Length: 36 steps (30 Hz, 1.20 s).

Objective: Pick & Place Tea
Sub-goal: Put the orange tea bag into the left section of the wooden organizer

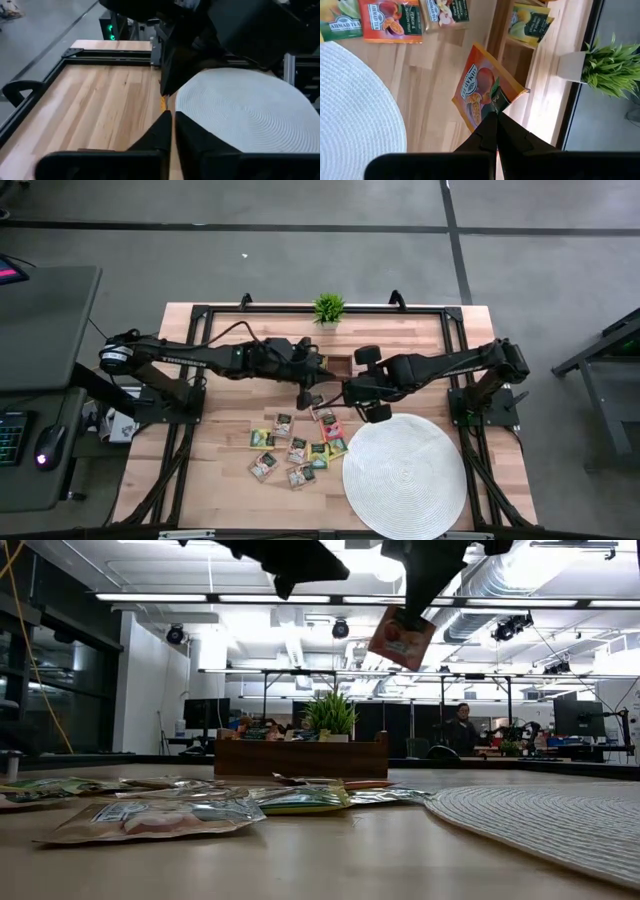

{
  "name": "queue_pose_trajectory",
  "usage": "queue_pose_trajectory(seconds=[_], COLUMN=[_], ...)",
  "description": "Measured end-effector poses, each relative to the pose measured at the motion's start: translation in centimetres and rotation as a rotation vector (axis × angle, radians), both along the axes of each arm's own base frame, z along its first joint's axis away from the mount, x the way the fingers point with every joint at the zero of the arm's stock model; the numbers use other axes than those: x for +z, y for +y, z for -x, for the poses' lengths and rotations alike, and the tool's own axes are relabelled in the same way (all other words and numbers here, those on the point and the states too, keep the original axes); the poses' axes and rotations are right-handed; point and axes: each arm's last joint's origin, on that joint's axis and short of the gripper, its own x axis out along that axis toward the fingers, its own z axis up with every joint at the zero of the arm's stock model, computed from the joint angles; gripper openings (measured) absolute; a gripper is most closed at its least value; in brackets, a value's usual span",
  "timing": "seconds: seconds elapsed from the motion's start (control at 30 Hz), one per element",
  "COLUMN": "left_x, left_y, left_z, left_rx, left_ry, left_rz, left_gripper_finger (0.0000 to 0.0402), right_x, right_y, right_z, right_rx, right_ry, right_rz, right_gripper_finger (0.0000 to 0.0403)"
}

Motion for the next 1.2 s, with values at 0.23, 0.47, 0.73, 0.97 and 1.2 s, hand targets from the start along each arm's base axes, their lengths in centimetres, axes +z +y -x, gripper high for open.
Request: queue_pose_trajectory(seconds=[0.23,0.47,0.73,0.97,1.2], left_x=[-0.7,-0.5,-0.9,-2.6,-3.8], left_y=[-0.1,0.0,0.0,-0.2,-0.2], left_z=[-0.5,-0.5,-0.6,-1.9,-2.8], left_rx=[0.011,0.031,0.038,0.000,0.002], left_ry=[0.023,0.008,0.024,0.058,0.061], left_rz=[0.019,0.031,0.051,0.109,0.117], left_gripper_finger=[0.0128,0.0196,0.0192,0.0181,0.0166], right_x=[0.1,0.3,0.5,0.6,0.6], right_y=[0.1,0.2,0.0,0.1,0.1], right_z=[-0.3,-0.9,-1.5,-1.7,-1.7], right_rx=[0.017,0.038,0.049,0.065,0.067], right_ry=[-0.027,-0.089,-0.139,-0.163,-0.161], right_rz=[0.000,-0.004,-0.007,-0.009,-0.016], right_gripper_finger=[0.0000,0.0000,0.0000,0.0000,0.0000])
